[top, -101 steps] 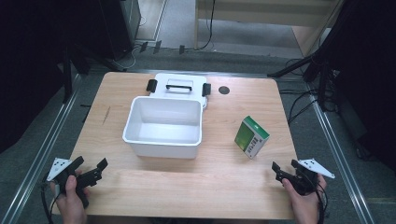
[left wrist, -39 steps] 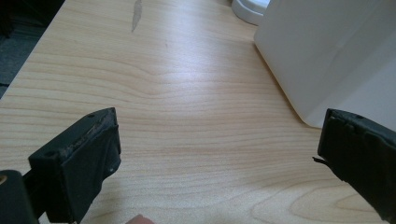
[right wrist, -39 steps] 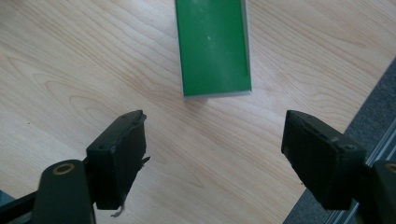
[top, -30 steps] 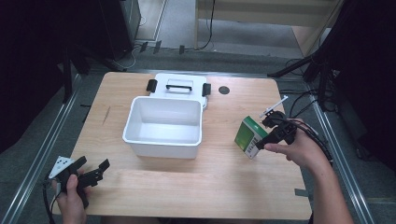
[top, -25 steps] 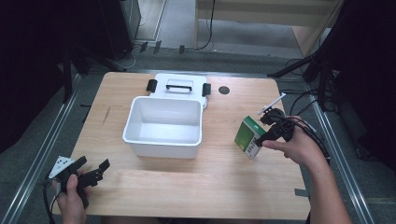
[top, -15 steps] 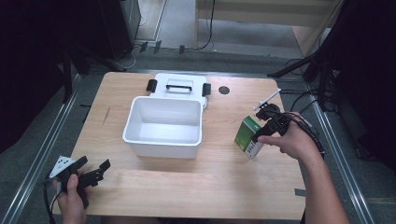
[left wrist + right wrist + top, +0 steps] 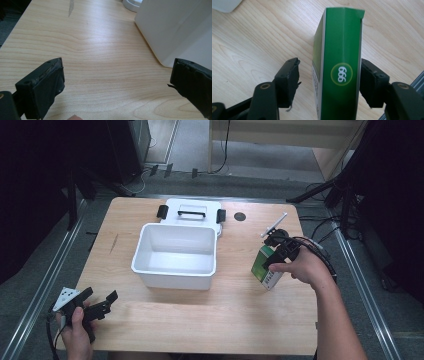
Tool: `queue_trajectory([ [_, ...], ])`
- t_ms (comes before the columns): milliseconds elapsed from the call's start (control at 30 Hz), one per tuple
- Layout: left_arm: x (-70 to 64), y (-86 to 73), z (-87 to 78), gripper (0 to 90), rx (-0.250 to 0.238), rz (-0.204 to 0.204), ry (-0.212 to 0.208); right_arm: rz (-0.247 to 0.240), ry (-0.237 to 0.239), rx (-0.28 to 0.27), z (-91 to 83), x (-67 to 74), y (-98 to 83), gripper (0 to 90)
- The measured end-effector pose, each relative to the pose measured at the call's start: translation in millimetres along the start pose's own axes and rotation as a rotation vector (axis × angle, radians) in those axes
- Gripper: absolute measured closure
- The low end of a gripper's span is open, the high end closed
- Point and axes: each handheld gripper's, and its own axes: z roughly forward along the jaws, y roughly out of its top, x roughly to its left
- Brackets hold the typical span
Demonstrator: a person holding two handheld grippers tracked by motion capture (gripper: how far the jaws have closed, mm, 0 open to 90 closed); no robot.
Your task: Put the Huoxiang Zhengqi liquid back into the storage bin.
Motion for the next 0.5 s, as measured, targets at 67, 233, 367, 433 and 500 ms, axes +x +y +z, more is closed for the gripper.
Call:
queue_trajectory([
  [67,-1.9,0.2,0.5,0.0,0.0,0.011,0.029,-0.002,-0.003,0.0,1.2,0.0,1.7,40.0],
  [233,-3.9,0.1,0.5,0.0,0.001,0.027,0.041,0.0,0.002,0.008,5.9,0.1,6.3,41.2],
  [367,-2.9,0.0,0.3,0.0,-0.002,0.024,0.035,0.022,0.019,0.018,7.0,-0.9,9.5,43.6],
  [433,-3.0,0.0,0.3,0.0,-0.002,0.025,0.034,0.026,0.026,0.021,6.6,-1.4,10.4,46.1],
  [500,-2.9,0.0,0.3,0.0,-0.005,0.021,0.032,0.027,0.035,0.032,6.3,-2.2,10.6,46.1],
])
